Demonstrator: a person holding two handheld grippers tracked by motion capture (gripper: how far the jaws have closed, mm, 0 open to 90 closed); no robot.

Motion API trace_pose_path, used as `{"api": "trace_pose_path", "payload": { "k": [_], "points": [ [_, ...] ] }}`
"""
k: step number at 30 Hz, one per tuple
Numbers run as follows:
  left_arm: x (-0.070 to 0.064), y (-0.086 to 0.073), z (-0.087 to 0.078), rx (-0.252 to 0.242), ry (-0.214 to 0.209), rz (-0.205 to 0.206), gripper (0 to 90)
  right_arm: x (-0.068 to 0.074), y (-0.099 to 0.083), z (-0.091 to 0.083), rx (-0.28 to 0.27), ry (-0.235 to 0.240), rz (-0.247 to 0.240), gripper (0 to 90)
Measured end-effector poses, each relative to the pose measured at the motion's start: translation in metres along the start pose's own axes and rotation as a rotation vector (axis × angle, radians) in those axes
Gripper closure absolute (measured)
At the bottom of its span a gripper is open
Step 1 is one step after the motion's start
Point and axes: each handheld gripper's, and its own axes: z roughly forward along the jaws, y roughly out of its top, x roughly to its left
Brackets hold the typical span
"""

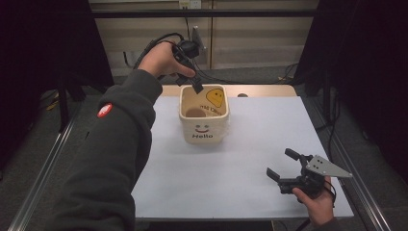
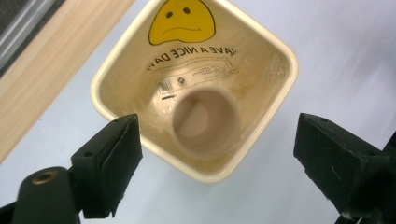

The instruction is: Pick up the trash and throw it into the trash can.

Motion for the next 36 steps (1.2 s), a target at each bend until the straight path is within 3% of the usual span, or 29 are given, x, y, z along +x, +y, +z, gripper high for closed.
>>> {"api": "trace_pose_path", "payload": {
  "k": [1,2,6,13,17,24,36],
  "points": [
    [0.000,0.000,-0.003,0.020,-0.006,0.003,14.5,0.000,0.000,0.000,0.000,0.001,-0.001,1.0],
    [-0.001,-0.001,-0.003,-0.001,0.006,-0.005,14.5,0.000,0.000,0.000,0.000,0.001,-0.002,1.1],
    [-0.001,-0.002,-0.014,-0.005,0.010,0.009,14.4,0.000,0.000,0.000,0.001,0.001,0.001,1.0],
    [-0.004,-0.008,-0.046,-0.013,0.032,-0.005,13.2,0.000,0.000,0.000,0.001,0.006,0.002,1.1],
    [-0.005,-0.015,-0.059,-0.044,0.036,-0.010,13.1,0.000,0.000,0.001,0.000,0.000,-0.005,1.0],
    [-0.002,-0.027,-0.062,-0.019,0.039,-0.009,12.2,0.001,0.000,0.001,0.006,0.004,-0.004,1.0],
    [0.000,-0.064,-0.064,-0.052,0.044,-0.021,11.2,0.000,-0.001,0.002,0.009,0.005,-0.006,1.0]
  ]
}}
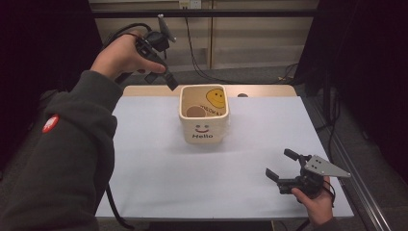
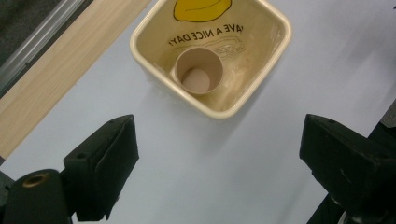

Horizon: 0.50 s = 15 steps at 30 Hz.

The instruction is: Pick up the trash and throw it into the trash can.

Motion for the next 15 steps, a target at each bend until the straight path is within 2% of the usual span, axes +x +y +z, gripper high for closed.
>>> {"api": "trace_pose_path", "payload": {
  "k": [6,8,11,15],
  "points": [
    [0.000,-0.025,0.005,-0.035,-0.022,-0.001,10.6,0.000,0.000,0.000,0.000,-0.001,-0.004,1.0],
    [0.000,-0.034,0.008,-0.029,-0.026,0.003,10.5,0.001,0.000,0.000,0.004,-0.001,-0.004,1.0],
    [-0.001,-0.049,0.017,-0.047,-0.039,0.001,10.2,0.001,0.000,0.000,0.005,-0.001,-0.003,1.0],
    [-0.002,-0.067,0.030,-0.045,-0.056,0.004,10.1,0.001,0.000,0.000,0.009,-0.005,-0.007,1.0]
  ]
}}
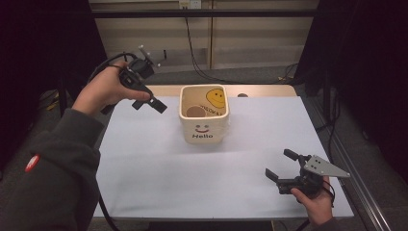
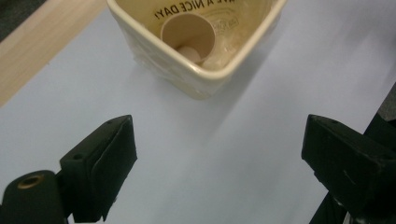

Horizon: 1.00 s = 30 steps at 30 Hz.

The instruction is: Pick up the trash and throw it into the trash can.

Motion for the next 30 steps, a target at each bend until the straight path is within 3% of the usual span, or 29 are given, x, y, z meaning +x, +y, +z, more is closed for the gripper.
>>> {"api": "trace_pose_path", "payload": {
  "k": [13,17,19,21,30],
  "points": [
    [-0.012,-0.056,0.034,-0.077,-0.020,0.034,9.5,0.000,0.000,0.000,-0.003,0.006,-0.005,1.0],
    [-0.015,-0.073,0.044,-0.113,-0.047,0.054,9.2,0.000,0.000,0.000,-0.005,0.005,-0.003,1.0],
    [-0.018,-0.081,0.049,-0.145,-0.046,0.053,8.9,0.000,0.000,0.000,-0.002,0.008,-0.003,1.0],
    [-0.023,-0.089,0.056,-0.217,-0.052,0.007,8.5,0.001,0.000,0.000,-0.003,0.007,-0.003,1.0],
    [-0.039,-0.128,0.084,-0.363,-0.036,0.005,7.5,0.000,0.000,-0.001,-0.005,0.007,-0.007,1.0]
  ]
}}
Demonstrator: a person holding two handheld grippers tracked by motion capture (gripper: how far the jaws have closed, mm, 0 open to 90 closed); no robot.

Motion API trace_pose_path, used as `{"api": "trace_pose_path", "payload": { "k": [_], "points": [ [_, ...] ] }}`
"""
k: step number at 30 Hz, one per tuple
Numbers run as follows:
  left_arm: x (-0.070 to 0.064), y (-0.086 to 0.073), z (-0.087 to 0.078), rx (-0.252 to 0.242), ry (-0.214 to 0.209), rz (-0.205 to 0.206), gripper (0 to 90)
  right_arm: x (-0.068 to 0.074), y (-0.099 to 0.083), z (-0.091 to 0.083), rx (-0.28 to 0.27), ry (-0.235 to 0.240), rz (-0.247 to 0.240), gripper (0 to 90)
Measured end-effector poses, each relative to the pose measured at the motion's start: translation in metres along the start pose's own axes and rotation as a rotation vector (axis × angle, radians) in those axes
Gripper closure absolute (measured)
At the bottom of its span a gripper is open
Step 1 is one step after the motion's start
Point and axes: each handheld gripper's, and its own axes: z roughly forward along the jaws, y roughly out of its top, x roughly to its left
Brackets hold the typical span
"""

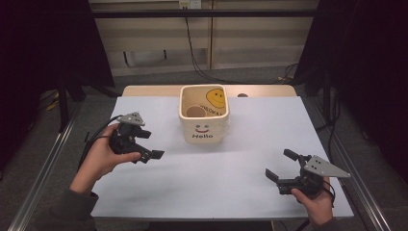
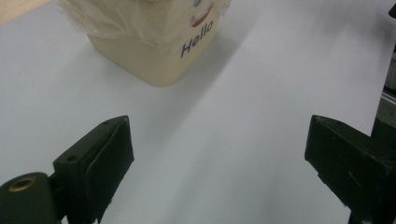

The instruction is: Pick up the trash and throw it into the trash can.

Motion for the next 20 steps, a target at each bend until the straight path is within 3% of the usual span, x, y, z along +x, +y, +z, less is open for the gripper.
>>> {"api": "trace_pose_path", "payload": {
  "k": [6,12,20],
  "points": [
    [-0.009,-0.038,0.010,-0.136,0.005,-0.029,7.2,0.001,0.000,0.000,-0.003,0.001,0.006,1.0],
    [-0.016,-0.072,0.019,-0.218,0.018,-0.047,6.9,0.001,0.000,0.000,-0.002,0.002,0.005,1.0],
    [-0.015,-0.092,0.012,-0.354,0.049,-0.081,6.4,0.000,0.000,-0.001,-0.002,-0.003,0.000,1.0]
  ]
}}
